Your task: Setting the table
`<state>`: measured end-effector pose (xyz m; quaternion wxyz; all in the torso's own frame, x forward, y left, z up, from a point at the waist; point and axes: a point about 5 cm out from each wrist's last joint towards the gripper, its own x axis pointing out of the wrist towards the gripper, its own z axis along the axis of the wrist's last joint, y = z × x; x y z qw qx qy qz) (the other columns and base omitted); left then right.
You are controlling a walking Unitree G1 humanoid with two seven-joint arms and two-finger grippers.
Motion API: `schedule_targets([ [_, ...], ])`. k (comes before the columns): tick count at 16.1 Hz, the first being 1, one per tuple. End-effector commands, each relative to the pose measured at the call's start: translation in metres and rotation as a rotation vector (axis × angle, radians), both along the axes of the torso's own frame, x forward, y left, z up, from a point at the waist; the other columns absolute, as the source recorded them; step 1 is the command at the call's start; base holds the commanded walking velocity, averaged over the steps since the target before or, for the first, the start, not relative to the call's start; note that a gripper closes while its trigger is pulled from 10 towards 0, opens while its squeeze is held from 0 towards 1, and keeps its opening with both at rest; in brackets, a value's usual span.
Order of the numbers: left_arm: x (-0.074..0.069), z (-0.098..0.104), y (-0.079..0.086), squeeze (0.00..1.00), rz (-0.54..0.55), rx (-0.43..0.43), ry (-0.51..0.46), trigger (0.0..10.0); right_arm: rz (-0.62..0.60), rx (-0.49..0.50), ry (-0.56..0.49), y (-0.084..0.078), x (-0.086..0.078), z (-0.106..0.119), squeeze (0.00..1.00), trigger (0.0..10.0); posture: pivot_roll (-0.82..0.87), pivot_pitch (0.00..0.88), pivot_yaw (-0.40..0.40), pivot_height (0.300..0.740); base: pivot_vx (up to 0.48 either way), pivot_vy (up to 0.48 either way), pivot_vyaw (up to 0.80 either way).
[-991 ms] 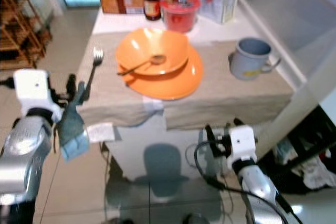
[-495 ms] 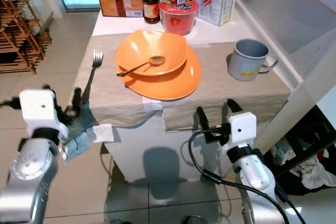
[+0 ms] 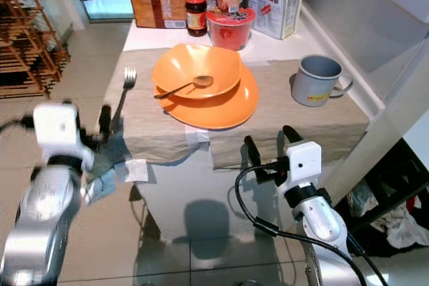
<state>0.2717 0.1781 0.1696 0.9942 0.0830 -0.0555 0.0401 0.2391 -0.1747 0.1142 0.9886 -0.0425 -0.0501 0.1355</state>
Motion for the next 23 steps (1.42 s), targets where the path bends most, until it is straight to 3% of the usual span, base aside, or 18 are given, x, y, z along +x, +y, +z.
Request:
schedule_targets([
  [1, 0.005, -0.004, 0.003, 0.0, 0.003, -0.002, 0.032, 10.0, -0.005, 0.015, 0.007, 0.0, 0.001, 0.001, 0.0, 10.0, -0.12, 0.0, 0.056, 0.74, 0.0, 0.0, 0.0],
  [7, 0.049, 0.003, 0.011, 0.0, 0.003, -0.026, 0.078, 10.0, -0.014, 0.008, 0.02, -0.001, 0.001, -0.001, 0.0, 10.0, -0.14, 0.014, 0.055, 0.74, 0.0, 0.0, 0.0],
  [11, 0.069, 0.009, 0.007, 0.0, -0.033, -0.047, 0.106, 10.0, -0.021, 0.004, 0.028, -0.003, 0.0, -0.002, 0.0, 10.0, -0.16, 0.024, 0.058, 0.74, 0.0, 0.0, 0.0],
  [14, 0.084, 0.003, 0.008, 0.0, -0.036, -0.103, 0.186, 10.0, -0.019, -0.004, 0.035, -0.003, -0.001, -0.003, 0.0, 10.0, -0.16, 0.022, 0.055, 0.74, 0.0, 0.0, 0.0],
  [23, 0.101, 0.005, 0.006, 0.0, -0.064, -0.12, 0.255, 10.0, -0.016, -0.013, 0.051, -0.003, -0.003, -0.005, 0.0, 10.0, -0.16, 0.021, 0.054, 0.74, 0.0, 0.0, 0.0],
])
